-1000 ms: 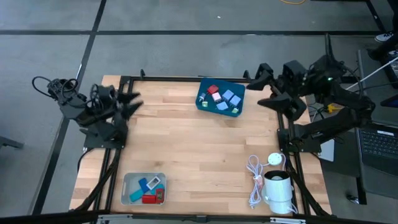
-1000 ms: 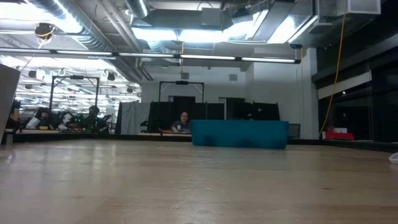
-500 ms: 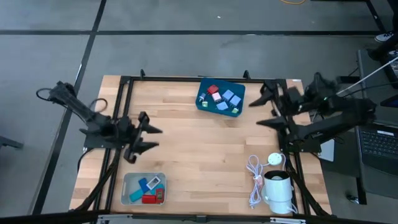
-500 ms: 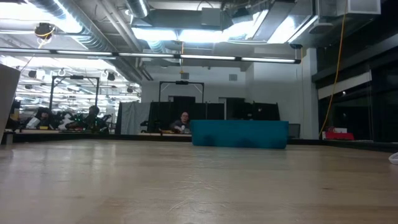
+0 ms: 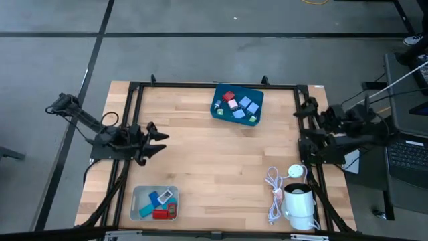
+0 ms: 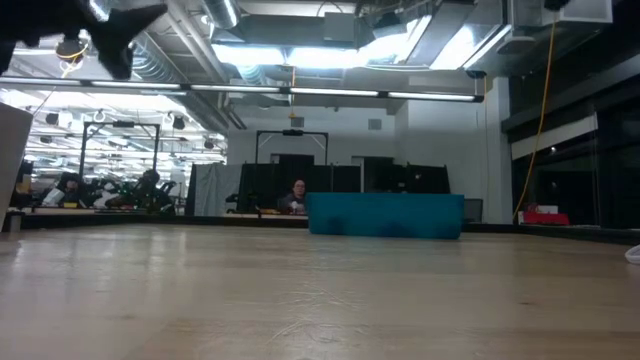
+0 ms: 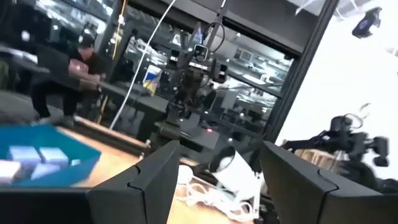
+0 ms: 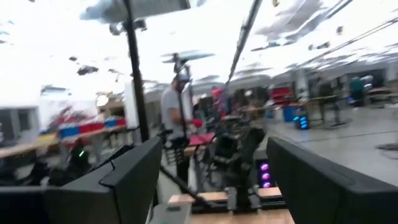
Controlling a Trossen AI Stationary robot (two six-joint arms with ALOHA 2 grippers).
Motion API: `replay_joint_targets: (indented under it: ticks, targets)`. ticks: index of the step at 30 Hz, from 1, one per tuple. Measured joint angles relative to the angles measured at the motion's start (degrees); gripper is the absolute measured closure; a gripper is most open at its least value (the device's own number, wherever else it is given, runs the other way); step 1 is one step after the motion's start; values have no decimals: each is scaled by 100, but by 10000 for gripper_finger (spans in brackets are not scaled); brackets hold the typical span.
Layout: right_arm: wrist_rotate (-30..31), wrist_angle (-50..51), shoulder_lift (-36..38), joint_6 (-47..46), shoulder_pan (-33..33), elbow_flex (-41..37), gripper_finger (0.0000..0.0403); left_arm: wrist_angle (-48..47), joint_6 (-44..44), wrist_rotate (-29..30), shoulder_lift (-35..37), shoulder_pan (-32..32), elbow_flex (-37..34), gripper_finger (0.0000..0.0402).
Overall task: Pick & Place Office items
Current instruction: Return to Home Position
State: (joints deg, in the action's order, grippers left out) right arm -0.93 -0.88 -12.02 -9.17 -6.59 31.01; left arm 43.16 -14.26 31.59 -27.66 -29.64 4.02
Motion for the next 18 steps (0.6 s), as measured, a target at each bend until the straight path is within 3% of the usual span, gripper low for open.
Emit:
replay_joint_targets:
  ticks: [4,8,12,18]
  targets:
    - [160,133,737,-4,0,-418,108,28,-233,-137,381,54,-312,185]
    - [508,1074,1182,-73,0,-560,108,-156,40,30,569,61,-349,183]
    - [1117,1727,1195,-101,0,-608,108,-457,82,194,697,67,-349,184]
    - [1485,1633,1204,-802,0,-1407,108,-1215,-466,197,719,67,-347,183]
